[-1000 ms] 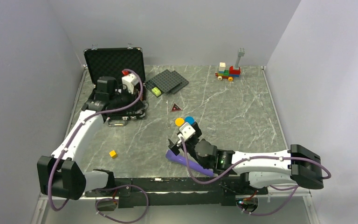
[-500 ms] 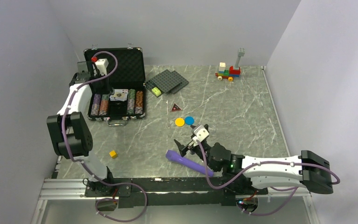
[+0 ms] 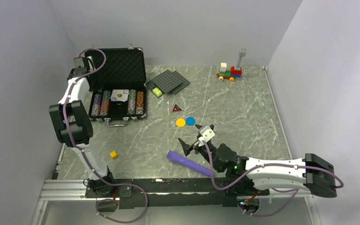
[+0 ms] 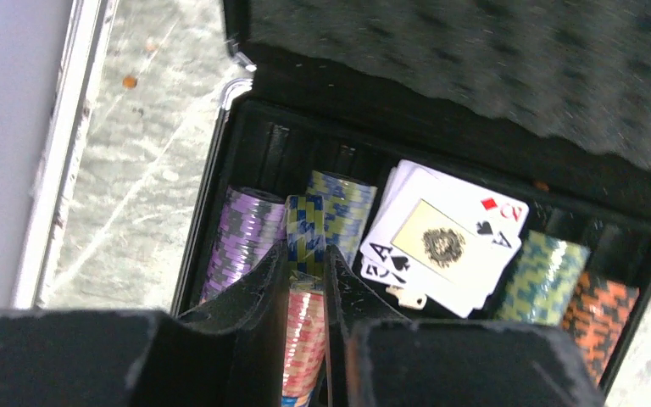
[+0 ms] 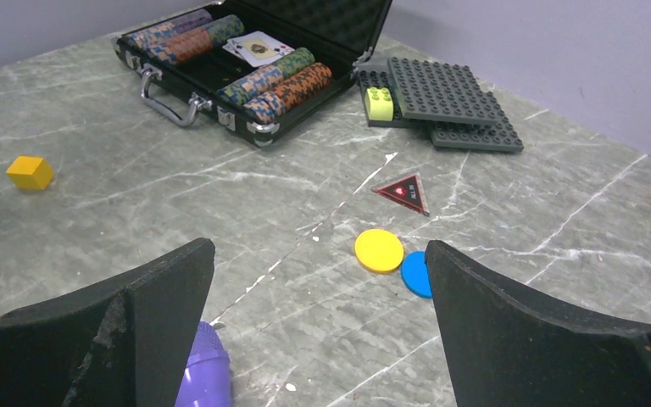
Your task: Pack up texas hold em set
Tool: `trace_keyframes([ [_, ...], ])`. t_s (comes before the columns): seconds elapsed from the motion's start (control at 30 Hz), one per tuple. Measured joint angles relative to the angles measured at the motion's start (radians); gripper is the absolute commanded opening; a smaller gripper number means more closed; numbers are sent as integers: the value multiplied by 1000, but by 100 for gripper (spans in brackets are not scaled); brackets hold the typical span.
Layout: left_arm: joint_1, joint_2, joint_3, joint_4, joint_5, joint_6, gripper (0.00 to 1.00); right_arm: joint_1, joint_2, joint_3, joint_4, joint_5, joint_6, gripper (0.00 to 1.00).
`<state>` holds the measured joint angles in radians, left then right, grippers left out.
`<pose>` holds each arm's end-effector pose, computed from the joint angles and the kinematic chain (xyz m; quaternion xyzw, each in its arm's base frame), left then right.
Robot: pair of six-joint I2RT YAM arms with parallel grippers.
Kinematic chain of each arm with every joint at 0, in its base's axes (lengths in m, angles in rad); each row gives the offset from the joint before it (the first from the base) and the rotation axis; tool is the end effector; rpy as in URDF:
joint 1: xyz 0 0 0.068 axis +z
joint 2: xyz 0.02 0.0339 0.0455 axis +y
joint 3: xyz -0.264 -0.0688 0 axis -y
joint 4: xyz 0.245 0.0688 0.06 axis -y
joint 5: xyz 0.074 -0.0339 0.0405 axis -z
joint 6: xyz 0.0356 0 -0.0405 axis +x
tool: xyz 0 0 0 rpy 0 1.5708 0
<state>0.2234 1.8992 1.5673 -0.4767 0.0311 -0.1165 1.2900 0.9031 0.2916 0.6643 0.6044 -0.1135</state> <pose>0.4215 0.0946 0.2610 -0.1513 0.9158 0.0055 0.3721 0.0734 0.1815 0.2347 -0.2592 0.6412 0.2140 0.6899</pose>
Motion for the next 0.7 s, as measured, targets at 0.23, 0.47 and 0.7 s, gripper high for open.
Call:
trace_keyframes([
  [0.23,14,78,5,16,-81,-224,0,-4,29,0,5,-13,1,99],
  [0.47,20,116,19,75,-93,-364,0,-5,30,0,13,-23,1,99],
  [0.7,34,116,-8,158,-109,-481,0,-6,32,0,18,-30,1,99],
])
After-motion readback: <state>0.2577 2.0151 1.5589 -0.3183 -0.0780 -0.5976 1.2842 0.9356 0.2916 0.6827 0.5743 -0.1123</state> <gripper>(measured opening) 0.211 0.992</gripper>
